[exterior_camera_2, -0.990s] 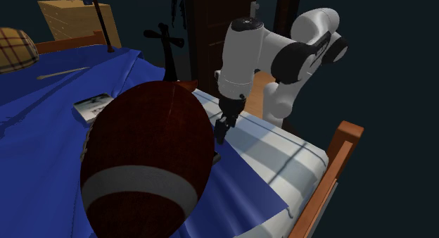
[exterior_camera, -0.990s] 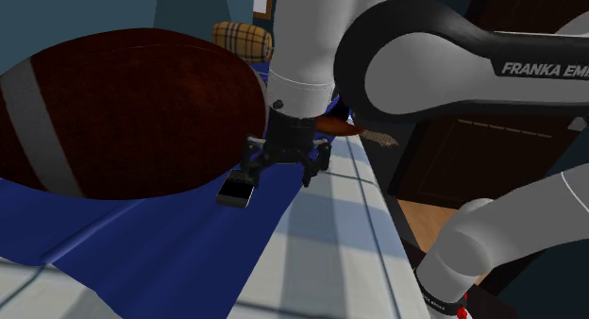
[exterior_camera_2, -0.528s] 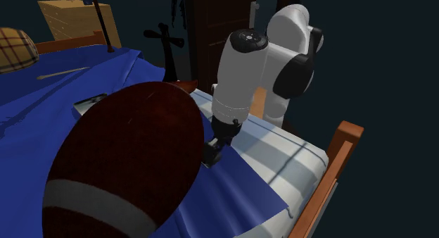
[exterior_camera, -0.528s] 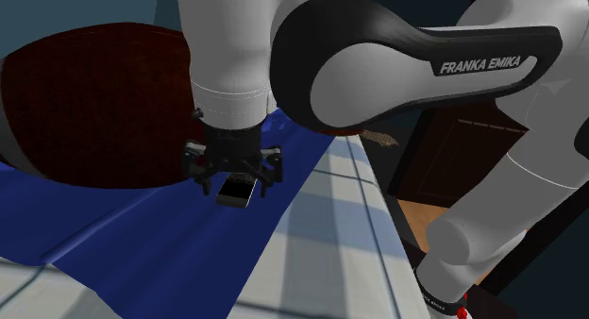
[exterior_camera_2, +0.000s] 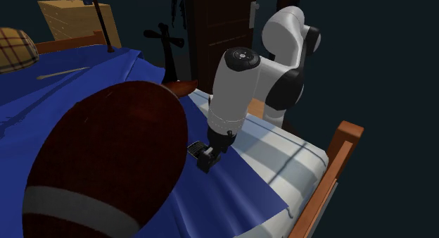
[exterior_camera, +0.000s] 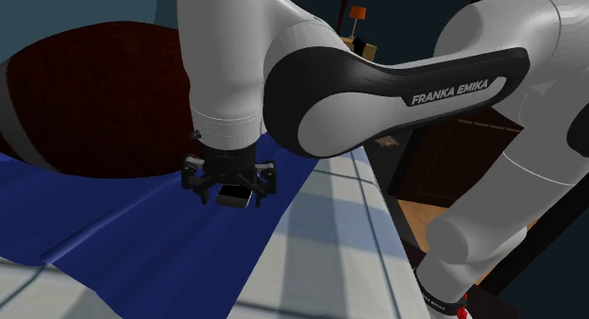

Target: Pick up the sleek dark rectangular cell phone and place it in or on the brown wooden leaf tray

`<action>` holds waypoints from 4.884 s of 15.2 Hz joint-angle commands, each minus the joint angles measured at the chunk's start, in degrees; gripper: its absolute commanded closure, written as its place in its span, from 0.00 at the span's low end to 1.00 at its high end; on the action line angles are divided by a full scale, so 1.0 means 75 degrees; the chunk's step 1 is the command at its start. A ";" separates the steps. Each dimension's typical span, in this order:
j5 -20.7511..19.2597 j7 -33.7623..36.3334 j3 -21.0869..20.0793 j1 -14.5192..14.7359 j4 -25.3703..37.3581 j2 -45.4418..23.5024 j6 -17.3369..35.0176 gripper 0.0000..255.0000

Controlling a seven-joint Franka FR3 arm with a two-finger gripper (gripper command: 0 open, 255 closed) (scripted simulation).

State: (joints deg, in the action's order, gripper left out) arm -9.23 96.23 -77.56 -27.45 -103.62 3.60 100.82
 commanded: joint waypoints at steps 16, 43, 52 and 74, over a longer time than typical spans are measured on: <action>0.0043 -0.0029 0.0030 0.0004 -0.0051 0.0046 0.0049 1.00; 0.1642 -0.2747 0.2609 0.0238 0.0765 0.1984 -0.1417 1.00; 0.1919 -0.4746 0.4631 0.0399 -0.0430 0.2840 -0.0961 1.00; 0.1180 -0.7952 0.7050 -0.0594 -0.0812 0.2068 0.0152 1.00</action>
State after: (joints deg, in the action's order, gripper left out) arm -0.42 36.82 -24.85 -31.88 -108.97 18.96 101.32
